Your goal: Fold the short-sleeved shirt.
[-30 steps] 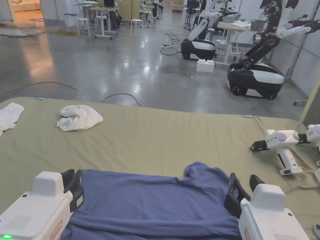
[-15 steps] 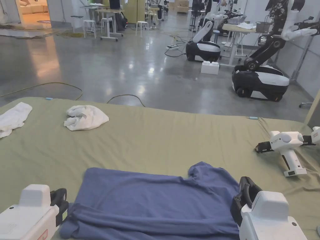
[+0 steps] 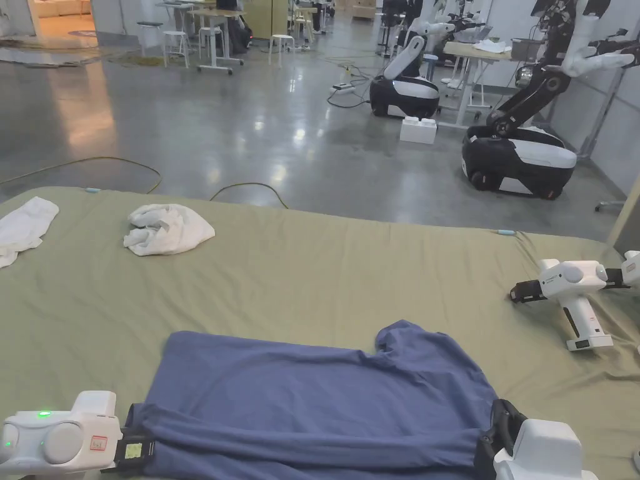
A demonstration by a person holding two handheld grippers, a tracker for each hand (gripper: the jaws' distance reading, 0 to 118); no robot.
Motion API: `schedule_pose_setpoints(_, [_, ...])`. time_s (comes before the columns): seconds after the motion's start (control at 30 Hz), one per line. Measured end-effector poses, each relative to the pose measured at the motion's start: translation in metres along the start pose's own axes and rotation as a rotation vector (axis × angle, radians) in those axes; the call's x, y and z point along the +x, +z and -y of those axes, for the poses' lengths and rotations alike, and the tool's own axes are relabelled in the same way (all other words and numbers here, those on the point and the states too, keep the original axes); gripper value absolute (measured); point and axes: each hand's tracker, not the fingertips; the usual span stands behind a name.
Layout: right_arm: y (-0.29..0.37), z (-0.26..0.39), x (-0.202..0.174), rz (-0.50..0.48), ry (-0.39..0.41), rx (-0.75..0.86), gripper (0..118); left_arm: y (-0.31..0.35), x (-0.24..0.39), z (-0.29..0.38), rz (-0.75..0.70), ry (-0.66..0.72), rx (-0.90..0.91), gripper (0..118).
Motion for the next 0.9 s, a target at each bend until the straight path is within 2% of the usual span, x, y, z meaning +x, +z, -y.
schedule_pose_setpoints(0.1, [-0.001, 0.005, 0.004, 0.011, 0.001, -0.027, 1, -0.016, 0.007, 0.007, -0.044, -0.020, -0.071, 81])
schedule_pose_setpoints(0.23, [-0.002, 0.010, 0.008, 0.019, -0.002, -0.053, 1, -0.016, 0.015, 0.016, -0.063, -0.036, -0.040, 68])
schedule_pose_setpoints(0.33, [-0.005, 0.014, 0.012, 0.025, -0.007, -0.071, 1, -0.025, 0.013, 0.017, -0.036, -0.068, -0.024, 38])
schedule_pose_setpoints(0.37, [-0.007, 0.015, 0.013, 0.026, -0.008, -0.081, 1, -0.028, 0.012, 0.017, -0.027, -0.088, -0.017, 21])
schedule_pose_setpoints(0.4, [-0.010, 0.017, 0.015, 0.025, -0.007, -0.094, 1, -0.029, 0.012, 0.018, -0.010, -0.101, -0.011, 9])
schedule_pose_setpoints(0.43, [-0.013, 0.019, 0.018, 0.025, -0.005, -0.108, 2, -0.029, 0.011, 0.018, -0.007, -0.100, -0.009, 4])
schedule_pose_setpoints(0.47, [-0.016, 0.023, 0.021, 0.028, 0.006, -0.127, 4, -0.024, 0.011, 0.021, -0.007, -0.096, -0.003, 2])
schedule_pose_setpoints(0.5, [-0.020, 0.027, 0.026, 0.033, 0.023, -0.151, 12, -0.022, 0.006, 0.022, 0.013, -0.077, 0.001, 1])
schedule_pose_setpoints(0.53, [-0.024, 0.030, 0.031, 0.036, 0.030, -0.182, 25, -0.020, 0.002, 0.023, 0.036, -0.051, 0.009, 1])
schedule_pose_setpoints(0.57, [-0.030, 0.035, 0.037, 0.040, 0.031, -0.231, 48, -0.016, -0.004, 0.024, 0.054, -0.023, 0.025, 1])
schedule_pose_setpoints(0.6, [-0.037, 0.039, 0.045, 0.035, 0.027, -0.281, 63, -0.011, -0.008, 0.026, 0.063, -0.008, 0.039, 1])
schedule_pose_setpoints(0.67, [-0.051, 0.052, 0.059, 0.037, 0.017, -0.362, 79, -0.003, -0.014, 0.031, 0.078, -0.007, 0.085, 1])
schedule_pose_setpoints(0.9, [-0.109, 0.101, 0.086, -0.023, -0.026, -0.608, 80, 0.036, 0.003, 0.044, 0.084, -0.008, 0.151, 1])
